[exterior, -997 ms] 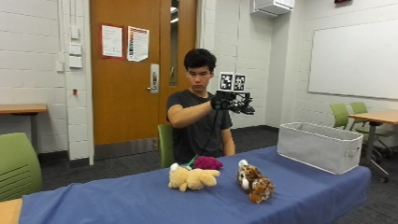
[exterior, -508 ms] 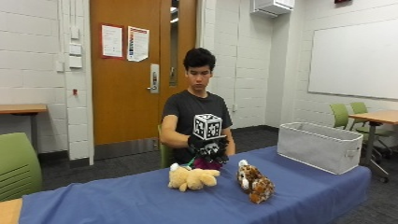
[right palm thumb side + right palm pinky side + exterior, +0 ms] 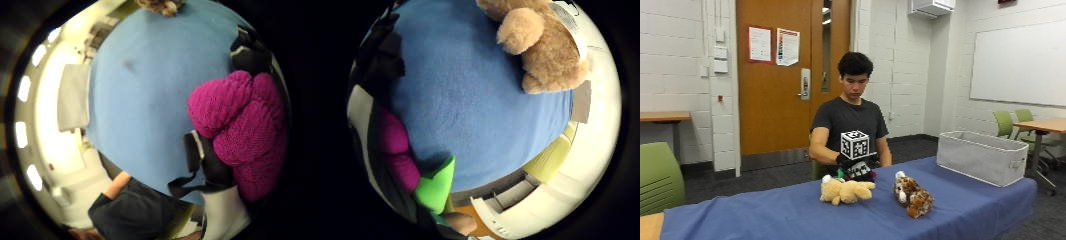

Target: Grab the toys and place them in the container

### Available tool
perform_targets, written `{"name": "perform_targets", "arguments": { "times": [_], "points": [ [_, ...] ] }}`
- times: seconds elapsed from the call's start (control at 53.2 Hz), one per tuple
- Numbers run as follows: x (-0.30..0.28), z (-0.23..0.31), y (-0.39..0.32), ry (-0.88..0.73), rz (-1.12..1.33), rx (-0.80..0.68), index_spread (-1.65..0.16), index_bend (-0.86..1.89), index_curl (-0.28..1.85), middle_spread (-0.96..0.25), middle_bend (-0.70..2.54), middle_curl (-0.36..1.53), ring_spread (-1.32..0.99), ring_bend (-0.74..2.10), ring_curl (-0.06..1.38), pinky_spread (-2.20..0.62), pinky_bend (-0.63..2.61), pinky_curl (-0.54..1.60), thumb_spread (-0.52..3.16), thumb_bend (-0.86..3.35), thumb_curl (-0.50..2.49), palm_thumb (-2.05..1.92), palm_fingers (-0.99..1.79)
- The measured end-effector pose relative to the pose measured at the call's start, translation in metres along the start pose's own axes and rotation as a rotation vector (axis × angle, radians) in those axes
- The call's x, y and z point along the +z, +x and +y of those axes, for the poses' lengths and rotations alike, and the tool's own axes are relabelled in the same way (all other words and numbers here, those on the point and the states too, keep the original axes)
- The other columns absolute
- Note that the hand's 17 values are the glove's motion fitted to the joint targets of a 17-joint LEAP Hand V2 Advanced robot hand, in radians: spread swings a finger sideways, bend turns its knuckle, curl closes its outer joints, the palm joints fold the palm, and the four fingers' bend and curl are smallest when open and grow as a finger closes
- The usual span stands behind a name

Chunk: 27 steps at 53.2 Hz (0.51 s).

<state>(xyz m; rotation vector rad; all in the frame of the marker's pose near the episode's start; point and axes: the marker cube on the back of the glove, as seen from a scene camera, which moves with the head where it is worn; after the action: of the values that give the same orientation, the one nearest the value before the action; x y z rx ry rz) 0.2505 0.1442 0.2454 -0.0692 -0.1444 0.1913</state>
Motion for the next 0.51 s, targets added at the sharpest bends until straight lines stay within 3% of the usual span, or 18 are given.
{"name": "perform_targets", "arguments": {
  "times": [0.244, 0.263, 0.376, 0.395, 0.414, 0.508],
  "points": [
    [-0.015, 0.004, -0.003, 0.149, -0.046, -0.076, -0.31, 0.48, 0.51, -0.15, 0.23, 0.34, -0.43, 0.46, 0.32, -0.30, 0.65, 0.34, 1.30, 0.23, 0.32, 0.48, 0.82],
    [-0.017, 0.003, -0.003, 0.147, -0.056, -0.081, -0.31, 0.51, 0.53, -0.15, 0.20, 0.33, -0.43, 0.45, 0.31, -0.30, 0.64, 0.34, 1.31, 0.23, 0.32, 0.48, 0.77],
    [-0.023, -0.004, -0.002, 0.073, -0.056, -0.100, -0.31, 0.31, 0.51, -0.26, 0.41, 0.40, -0.47, 0.70, 0.39, -0.38, 0.67, 0.34, 1.17, 0.22, 0.40, 0.55, 1.21],
    [-0.024, -0.005, -0.002, 0.056, -0.047, -0.103, -0.31, 0.36, 0.54, -0.23, 0.33, 0.38, -0.46, 0.58, 0.34, -0.36, 0.69, 0.36, 1.19, 0.22, 0.40, 0.55, 0.98],
    [-0.026, -0.008, -0.002, 0.036, -0.038, -0.105, -0.31, 0.30, 0.53, -0.27, 0.43, 0.42, -0.46, 0.76, 0.42, -0.39, 0.67, 0.36, 1.14, 0.21, 0.42, 0.57, 1.21],
    [-0.043, -0.023, -0.005, -0.018, -0.019, -0.100, -0.32, 0.23, 0.54, -0.32, 0.59, 0.48, -0.46, 0.91, 0.47, -0.45, 0.64, 0.35, 1.02, 0.20, 0.48, 0.61, 1.30]
  ]
}}
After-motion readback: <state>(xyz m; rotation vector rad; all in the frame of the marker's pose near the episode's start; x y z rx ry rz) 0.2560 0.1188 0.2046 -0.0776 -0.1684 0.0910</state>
